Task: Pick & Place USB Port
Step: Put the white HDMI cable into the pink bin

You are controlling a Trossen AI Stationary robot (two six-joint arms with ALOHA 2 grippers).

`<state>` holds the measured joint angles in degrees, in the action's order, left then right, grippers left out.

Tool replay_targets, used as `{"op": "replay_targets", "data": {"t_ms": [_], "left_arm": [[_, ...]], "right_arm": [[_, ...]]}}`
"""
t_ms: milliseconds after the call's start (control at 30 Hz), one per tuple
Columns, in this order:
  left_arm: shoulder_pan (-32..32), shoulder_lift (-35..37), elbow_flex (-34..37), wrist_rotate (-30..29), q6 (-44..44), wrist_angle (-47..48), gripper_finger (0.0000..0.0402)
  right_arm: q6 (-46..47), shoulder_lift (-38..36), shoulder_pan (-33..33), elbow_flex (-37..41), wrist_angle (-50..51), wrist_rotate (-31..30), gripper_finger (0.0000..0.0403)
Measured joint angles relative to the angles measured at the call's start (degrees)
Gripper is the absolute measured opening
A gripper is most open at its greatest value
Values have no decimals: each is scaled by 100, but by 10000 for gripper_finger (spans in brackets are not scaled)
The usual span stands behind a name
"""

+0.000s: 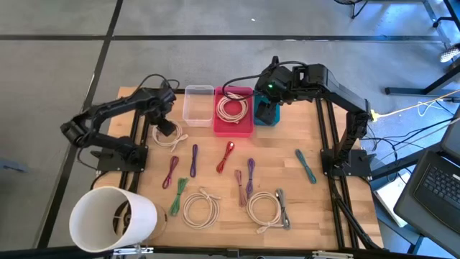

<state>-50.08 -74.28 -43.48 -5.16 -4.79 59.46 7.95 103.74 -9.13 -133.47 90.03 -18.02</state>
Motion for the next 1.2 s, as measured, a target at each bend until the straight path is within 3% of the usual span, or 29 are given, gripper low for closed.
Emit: {"op": "replay_targets", "data": {"t_ms": [200,400,767,1000,1100,1200], "left_arm": [[-138,-701,0,-99,-45,-454,142],[-155,-1063,0,-868,-142,-587,144],[-192,-1245,0,-536,83,-959,144],[-57,-1582,0,-930,-45,-958,142],[-34,-1556,0,-869,-45,-835,112],[-24,-1275,2,-837,-41,-461,37]], "right_arm": [[-28,0,0,0,-1,1,273],[-3,0,-1,0,-1,2,273],[-46,0,-44,0,-1,2,273],[-49,0,-44,0,-1,2,273],[-49,0,-44,0,-1,2,273],[-80,0,-44,0,-1,4,273]]}}
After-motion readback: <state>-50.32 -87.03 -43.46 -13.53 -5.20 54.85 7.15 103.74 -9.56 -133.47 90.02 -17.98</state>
